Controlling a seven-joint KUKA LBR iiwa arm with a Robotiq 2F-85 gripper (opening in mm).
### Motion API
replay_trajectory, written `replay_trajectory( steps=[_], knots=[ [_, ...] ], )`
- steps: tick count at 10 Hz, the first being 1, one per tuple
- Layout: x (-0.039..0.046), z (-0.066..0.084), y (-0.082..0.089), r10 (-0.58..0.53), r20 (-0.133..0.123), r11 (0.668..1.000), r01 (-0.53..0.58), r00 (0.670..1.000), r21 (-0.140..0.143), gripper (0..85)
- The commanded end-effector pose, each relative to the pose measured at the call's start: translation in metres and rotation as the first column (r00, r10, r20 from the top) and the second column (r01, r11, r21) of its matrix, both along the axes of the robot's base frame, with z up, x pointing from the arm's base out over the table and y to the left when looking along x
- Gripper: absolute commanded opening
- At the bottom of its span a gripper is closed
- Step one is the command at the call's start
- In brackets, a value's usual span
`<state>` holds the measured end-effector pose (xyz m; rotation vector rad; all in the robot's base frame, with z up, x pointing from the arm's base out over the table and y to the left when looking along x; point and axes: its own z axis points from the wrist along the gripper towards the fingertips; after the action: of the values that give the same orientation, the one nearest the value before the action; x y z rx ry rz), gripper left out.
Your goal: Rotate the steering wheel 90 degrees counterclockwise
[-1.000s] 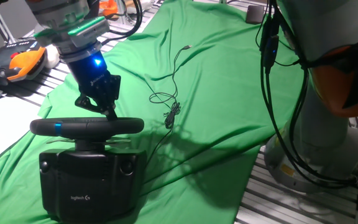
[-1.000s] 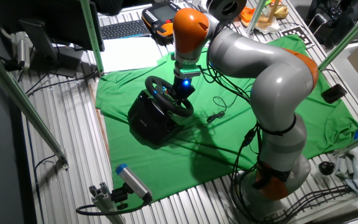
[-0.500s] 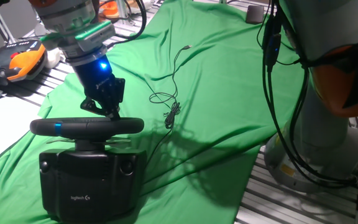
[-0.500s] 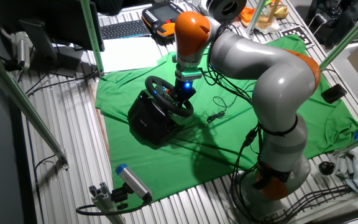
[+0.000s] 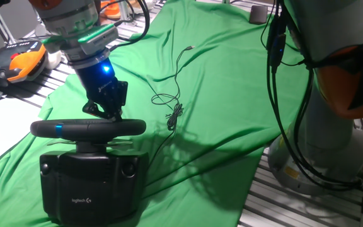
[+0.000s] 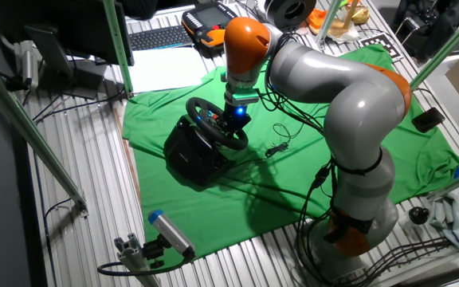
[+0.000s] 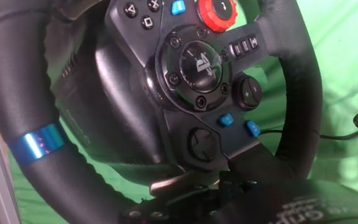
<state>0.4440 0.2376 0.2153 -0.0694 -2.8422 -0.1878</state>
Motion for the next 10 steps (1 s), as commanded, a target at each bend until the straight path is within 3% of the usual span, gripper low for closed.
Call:
replay_trajectory(
  steps=[1,6,10],
  knots=[
    [0.0000,-0.0001,0.0000,0.000,0.000,1.000,0.000,1.000,0.000,0.0],
    [0.0000,-0.0001,0.0000,-0.013,-0.007,1.000,0.013,1.000,0.006,0.0],
    [0.0000,-0.0001,0.0000,-0.051,-0.007,0.998,0.051,0.999,-0.022,0.0]
  ],
)
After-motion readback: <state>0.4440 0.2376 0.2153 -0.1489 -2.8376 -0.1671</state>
